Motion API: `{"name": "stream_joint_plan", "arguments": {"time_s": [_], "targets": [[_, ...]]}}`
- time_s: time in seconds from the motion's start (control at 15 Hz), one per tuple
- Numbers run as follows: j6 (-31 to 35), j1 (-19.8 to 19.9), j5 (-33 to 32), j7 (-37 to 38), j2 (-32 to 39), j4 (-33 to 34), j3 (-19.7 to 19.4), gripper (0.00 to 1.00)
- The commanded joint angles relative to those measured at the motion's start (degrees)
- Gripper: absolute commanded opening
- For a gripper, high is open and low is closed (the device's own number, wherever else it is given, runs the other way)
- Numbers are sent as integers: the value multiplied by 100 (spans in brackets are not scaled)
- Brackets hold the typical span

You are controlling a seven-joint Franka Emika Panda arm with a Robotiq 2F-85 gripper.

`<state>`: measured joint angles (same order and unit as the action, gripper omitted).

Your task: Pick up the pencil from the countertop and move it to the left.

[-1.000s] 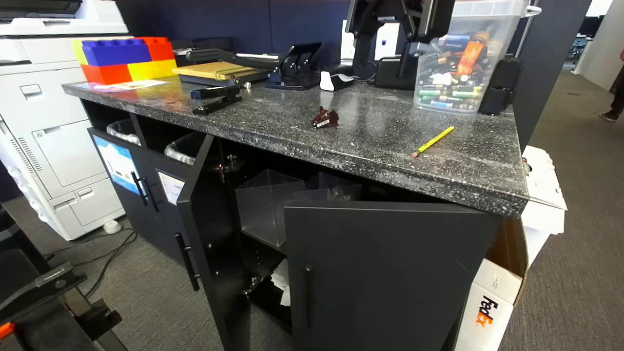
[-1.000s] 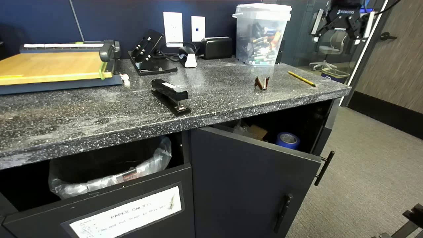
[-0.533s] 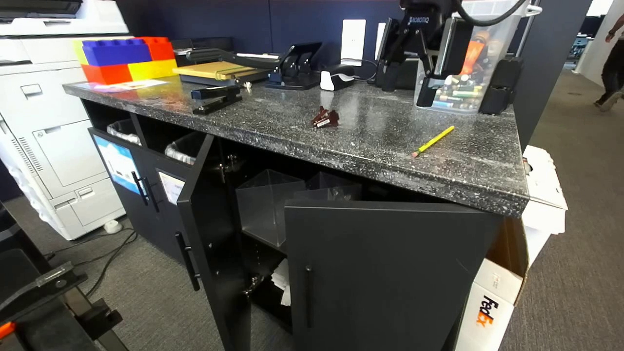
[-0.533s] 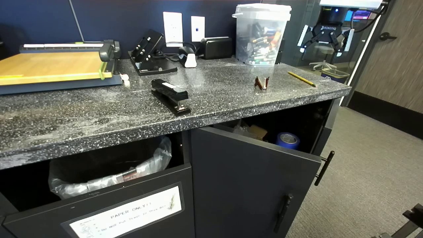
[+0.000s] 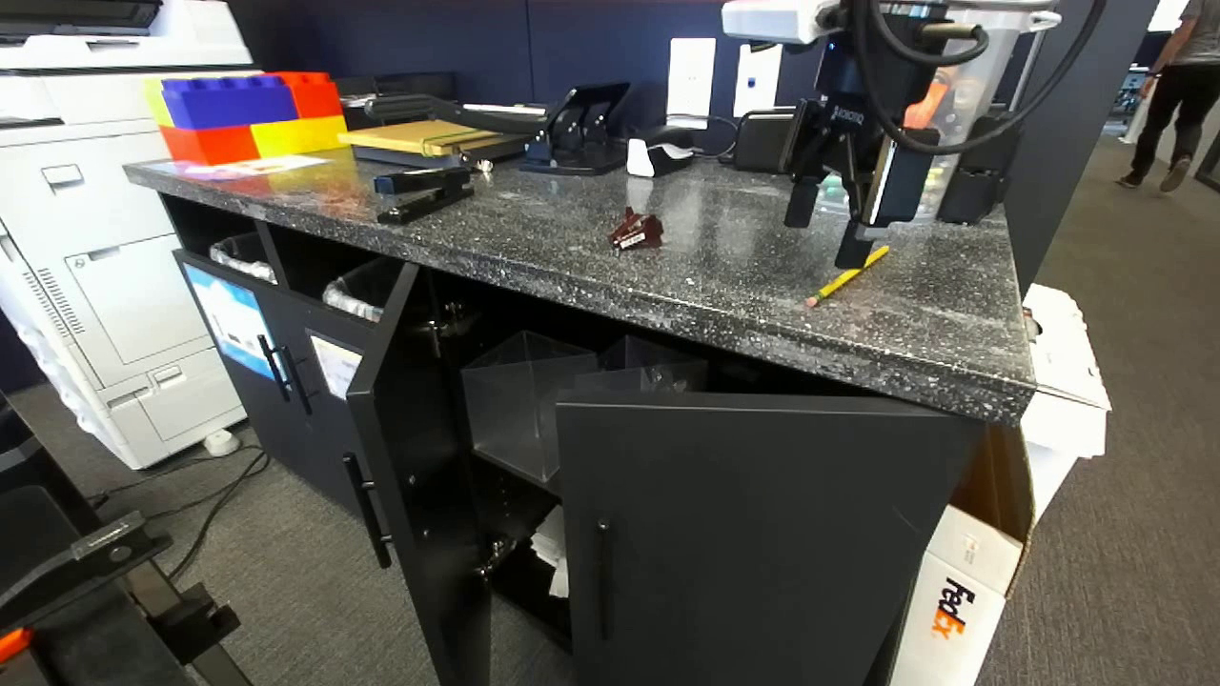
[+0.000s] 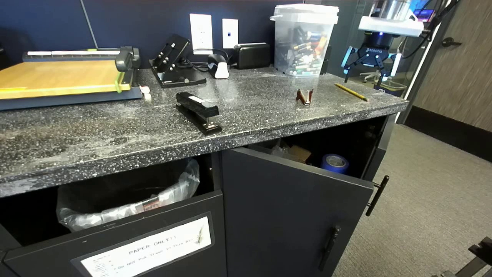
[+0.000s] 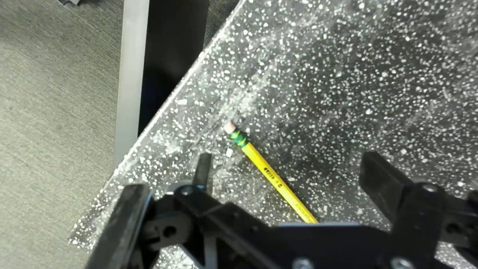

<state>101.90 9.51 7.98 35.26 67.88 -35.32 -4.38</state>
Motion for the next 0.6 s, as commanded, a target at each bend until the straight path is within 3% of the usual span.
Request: {"name": "stream_joint_plan", "arguments": {"time_s": [0.0, 0.2, 0.27, 0.33, 0.53], "targets": [[-196, 88, -6, 257, 527, 826, -9, 100], [-99, 108, -5, 351, 597, 778, -22, 100], [-87, 116, -4, 386, 626, 787, -22, 75], [-108, 122, -8, 414, 648, 788, -24, 72], [-93, 129, -31, 506, 700, 796, -39, 49]]}}
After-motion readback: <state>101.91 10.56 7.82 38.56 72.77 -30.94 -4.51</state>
